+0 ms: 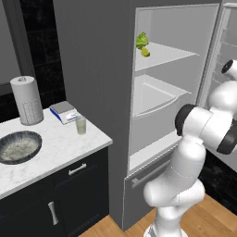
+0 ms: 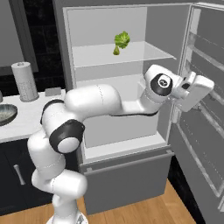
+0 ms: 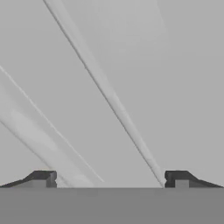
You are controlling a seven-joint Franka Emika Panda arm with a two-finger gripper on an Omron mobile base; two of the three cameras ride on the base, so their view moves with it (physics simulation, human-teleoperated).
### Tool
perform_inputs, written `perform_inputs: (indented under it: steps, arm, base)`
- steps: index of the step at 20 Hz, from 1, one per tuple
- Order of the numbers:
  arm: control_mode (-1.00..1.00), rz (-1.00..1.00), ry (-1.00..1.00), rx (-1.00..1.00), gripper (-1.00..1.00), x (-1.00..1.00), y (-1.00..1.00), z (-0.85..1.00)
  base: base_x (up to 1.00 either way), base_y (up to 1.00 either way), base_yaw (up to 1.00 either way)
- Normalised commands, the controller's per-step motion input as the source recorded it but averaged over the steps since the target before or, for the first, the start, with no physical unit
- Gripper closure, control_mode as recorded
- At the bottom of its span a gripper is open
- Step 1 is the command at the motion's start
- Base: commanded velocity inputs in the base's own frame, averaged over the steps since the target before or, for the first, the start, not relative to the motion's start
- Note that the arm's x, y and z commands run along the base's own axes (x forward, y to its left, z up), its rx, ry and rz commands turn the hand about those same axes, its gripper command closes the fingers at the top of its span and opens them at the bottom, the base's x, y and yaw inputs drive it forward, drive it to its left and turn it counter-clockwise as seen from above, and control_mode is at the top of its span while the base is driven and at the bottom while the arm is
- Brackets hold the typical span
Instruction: Grab a lemon wedge from the fridge and one ice cube from the ice bowl, and put them in the glass of lemonade.
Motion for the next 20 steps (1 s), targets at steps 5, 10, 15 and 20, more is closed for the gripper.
perform_inputs:
  steps: [5,10,15,20]
  arm:
    - [-1.00,0.00,-0.17,0.00,-1.00,0.01,-0.68,-0.08]
    - [-1.00,0.04,-0.24,0.00,-1.00,0.08,-0.52,-0.01]
    - [-1.00,0.16,-0.25,0.00,-1.00,-0.41,-0.05,0.16]
    - [-1.00,0.12,-0.06,0.00,-1.00,-0.55,0.32,0.52]
  base:
    - [0.00,0.00,0.00]
    - [0.00,0.00,0.00]
    - [0.00,0.00,0.00]
    - [0.00,0.00,0.00]
